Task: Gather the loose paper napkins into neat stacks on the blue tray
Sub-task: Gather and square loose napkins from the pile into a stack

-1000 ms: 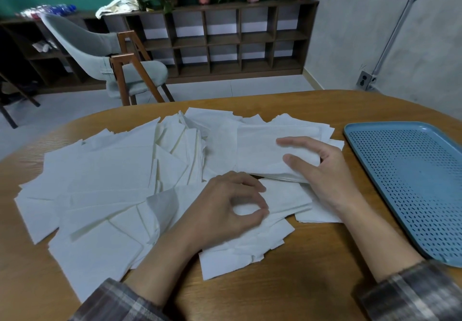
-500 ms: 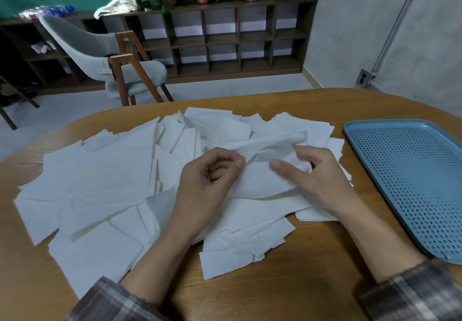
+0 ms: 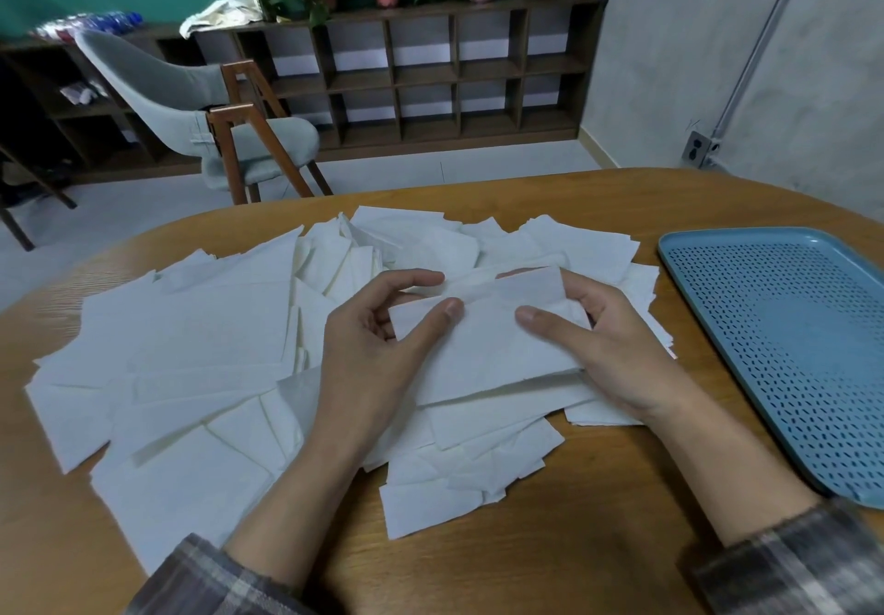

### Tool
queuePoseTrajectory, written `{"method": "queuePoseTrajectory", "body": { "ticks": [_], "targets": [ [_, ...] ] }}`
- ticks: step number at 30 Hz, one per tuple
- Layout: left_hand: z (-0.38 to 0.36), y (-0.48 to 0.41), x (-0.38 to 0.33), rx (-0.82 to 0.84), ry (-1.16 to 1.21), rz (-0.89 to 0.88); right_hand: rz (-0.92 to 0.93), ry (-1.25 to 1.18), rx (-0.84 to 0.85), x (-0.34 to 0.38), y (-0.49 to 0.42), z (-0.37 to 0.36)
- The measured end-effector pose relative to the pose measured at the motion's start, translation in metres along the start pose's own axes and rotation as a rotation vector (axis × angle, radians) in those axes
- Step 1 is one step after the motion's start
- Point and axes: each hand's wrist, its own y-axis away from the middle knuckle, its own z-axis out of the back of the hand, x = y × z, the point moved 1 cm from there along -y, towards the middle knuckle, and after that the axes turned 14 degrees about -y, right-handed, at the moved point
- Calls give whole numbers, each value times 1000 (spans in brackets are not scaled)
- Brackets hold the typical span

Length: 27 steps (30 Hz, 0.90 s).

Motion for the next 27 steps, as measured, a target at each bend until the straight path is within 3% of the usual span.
{"method": "queuePoseTrajectory", "body": {
  "ticks": [11, 20, 23, 27],
  "targets": [
    [-1, -2, 3, -88, 9, 37, -22, -61, 137, -1, 0, -2],
    [-3, 0, 3, -107, -49, 44, -7, 56, 74, 3, 2, -5],
    [-1, -1, 3, -124, -68, 67, 9, -26, 60, 7, 1, -6],
    [-1, -6, 1, 162, 188, 270, -13, -172, 30, 8, -1, -2]
  ]
}}
